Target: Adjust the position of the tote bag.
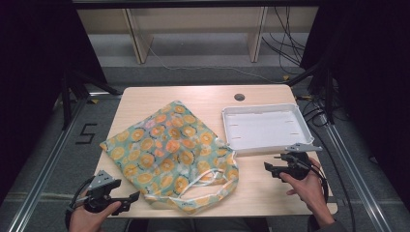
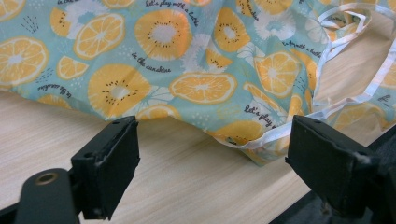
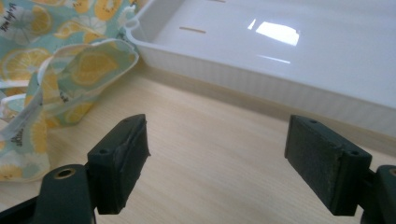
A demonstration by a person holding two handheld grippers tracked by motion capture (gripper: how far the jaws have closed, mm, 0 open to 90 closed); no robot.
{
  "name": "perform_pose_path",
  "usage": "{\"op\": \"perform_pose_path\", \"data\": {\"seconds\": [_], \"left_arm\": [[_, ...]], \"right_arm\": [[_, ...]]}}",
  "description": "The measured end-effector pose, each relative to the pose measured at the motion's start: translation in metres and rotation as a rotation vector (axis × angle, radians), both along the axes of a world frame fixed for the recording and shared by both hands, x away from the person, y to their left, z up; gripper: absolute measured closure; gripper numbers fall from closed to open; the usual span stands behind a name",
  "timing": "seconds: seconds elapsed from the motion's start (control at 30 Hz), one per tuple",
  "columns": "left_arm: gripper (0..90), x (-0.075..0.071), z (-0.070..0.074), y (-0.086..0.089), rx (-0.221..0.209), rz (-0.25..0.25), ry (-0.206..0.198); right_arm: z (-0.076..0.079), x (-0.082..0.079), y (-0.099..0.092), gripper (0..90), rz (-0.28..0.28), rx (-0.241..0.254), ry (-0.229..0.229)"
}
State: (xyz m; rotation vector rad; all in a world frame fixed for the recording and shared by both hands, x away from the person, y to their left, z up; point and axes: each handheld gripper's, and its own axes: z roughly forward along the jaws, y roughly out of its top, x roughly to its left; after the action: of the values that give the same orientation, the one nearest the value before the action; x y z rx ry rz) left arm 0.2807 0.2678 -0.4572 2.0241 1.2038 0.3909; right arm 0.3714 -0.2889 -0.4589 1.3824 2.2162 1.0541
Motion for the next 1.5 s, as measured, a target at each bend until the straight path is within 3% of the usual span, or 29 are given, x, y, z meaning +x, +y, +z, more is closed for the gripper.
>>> {"op": "perform_pose_path", "data": {"seconds": [0.07, 0.1, 0.13, 0.2, 0.23, 0.27, 0.3, 0.37, 0.4, 0.47, 0.5, 0.53, 0.6, 0.63, 0.73, 0.97, 1.03, 1.07, 1.1, 1.13, 1.17, 1.2, 1.3, 1.33, 1.37, 1.4, 1.43, 1.47, 1.5], "left_arm": [[16.2, 0.0, 0.0, 0.001, 0.005, -0.001, 0.005], [16.1, 0.0, -0.001, 0.001, 0.003, 0.004, -0.001], [16.1, 0.001, 0.0, 0.002, 0.021, -0.008, 0.023], [16.1, 0.001, -0.002, 0.002, 0.0, 0.007, 0.025], [16.1, 0.002, -0.001, 0.004, 0.009, -0.001, 0.038], [16.1, 0.002, -0.001, 0.004, -0.005, 0.002, 0.038], [16.1, 0.002, -0.002, 0.003, -0.009, 0.013, 0.033], [16.1, 0.002, -0.002, 0.003, -0.01, 0.018, 0.033], [16.1, 0.002, -0.002, 0.005, 0.014, 0.008, 0.037], [16.1, 0.002, -0.002, 0.005, 0.005, 0.015, 0.043], [16.1, 0.002, -0.002, 0.004, 0.003, 0.03, 0.043], [16.1, 0.003, -0.003, 0.004, -0.003, 0.035, 0.043], [16.1, 0.004, -0.003, 0.004, -0.001, 0.039, 0.043], [16.1, 0.005, -0.002, 0.007, 0.025, 0.016, 0.054], [16.1, 0.01, -0.002, 0.007, 0.005, 0.039, 0.054], [16.4, 0.018, -0.004, 0.004, -0.028, 0.008, 0.072], [17.6, 0.024, -0.007, 0.003, -0.028, 0.015, 0.089], [17.6, 0.026, -0.008, 0.003, -0.022, 0.013, 0.096], [17.6, 0.03, -0.01, 0.004, -0.012, 0.001, 0.111], [17.6, 0.03, -0.01, 0.004, -0.012, 0.001, 0.111], [17.6, 0.034, -0.014, 0.003, 0.01, 0.009, 0.109], [18.3, 0.037, -0.014, 0.004, 0.023, 0.007, 0.129], [21.2, 0.043, -0.017, 0.005, 0.009, 0.019, 0.149], [29.3, 0.044, -0.019, 0.005, -0.006, 0.019, 0.152], [29.3, 0.045, -0.021, 0.004, -0.021, 0.006, 0.16], [37.1, 0.047, -0.026, 0.002, -0.046, 0.011, 0.163], [45.7, 0.047, -0.025, 0.003, -0.041, -0.014, 0.174], [53.9, 0.048, -0.027, 0.004, -0.025, -0.035, 0.157], [58.6, 0.05, -0.029, 0.003, -0.043, -0.048, 0.168]], "right_arm": [[0.001, 0.0, 0.0, 21.7, 0.015, -0.001, -0.007], [0.002, -0.002, 0.004, 21.4, -0.011, 0.028, 0.031], [0.001, -0.001, 0.004, 21.1, 0.004, 0.029, 0.001], [0.002, 0.0, 0.006, 21.0, 0.019, 0.03, 0.004], [0.002, 0.001, 0.005, 21.0, 0.035, 0.019, -0.022], [0.003, 0.0, 0.007, 21.0, 0.023, 0.024, 0.011], [0.003, 0.002, 0.007, 20.9, 0.04, 0.008, -0.016], [0.002, 0.004, 0.01, 20.6, 0.059, 0.017, -0.028], [0.003, 0.002, 0.013, 20.6, 0.048, 0.023, -0.009], [0.003, 0.005, 0.013, 20.6, 0.076, 0.011, -0.031], [0.005, 0.005, 0.02, 20.4, 0.087, 0.02, -0.013], [0.004, 0.008, 0.021, 20.4, 0.115, 0.012, -0.038], [0.005, 0.01, 0.028, 20.4, 0.137, 0.027, -0.028], [0.005, 0.011, 0.032, 20.4, 0.139, 0.032, -0.043], [0.007, 0.016, 0.047, 20.7, 0.191, 0.021, -0.044], [0.009, 0.025, 0.083, 22.5, 0.287, 0.002, -0.025], [0.008, 0.029, 0.104, 28.3, 0.346, -0.006, 0.019], [0.005, 0.029, 0.11, 30.8, 0.345, -0.005, -0.002], [0.006, 0.03, 0.114, 32.3, 0.371, -0.052, 0.006], [0.006, 0.03, 0.114, 32.3, 0.371, -0.052, 0.006], [0.003, 0.03, 0.12, 33.6, 0.367, -0.093, 0.003], [0.0, 0.032, 0.126, 36.1, 0.374, -0.128, 0.024], [-0.007, 0.039, 0.129, 46.9, 0.354, -0.152, 0.077], [-0.007, 0.041, 0.128, 57.4, 0.36, -0.161, 0.113], [-0.007, 0.041, 0.128, 57.4, 0.36, -0.161, 0.113], [-0.009, 0.041, 0.129, 67.9, 0.374, -0.17, 0.128], [-0.01, 0.04, 0.13, 71.3, 0.38, -0.163, 0.14], [-0.012, 0.04, 0.131, 76.1, 0.385, -0.188, 0.123], [-0.012, 0.039, 0.131, 79.5, 0.407, -0.186, 0.119]]}}
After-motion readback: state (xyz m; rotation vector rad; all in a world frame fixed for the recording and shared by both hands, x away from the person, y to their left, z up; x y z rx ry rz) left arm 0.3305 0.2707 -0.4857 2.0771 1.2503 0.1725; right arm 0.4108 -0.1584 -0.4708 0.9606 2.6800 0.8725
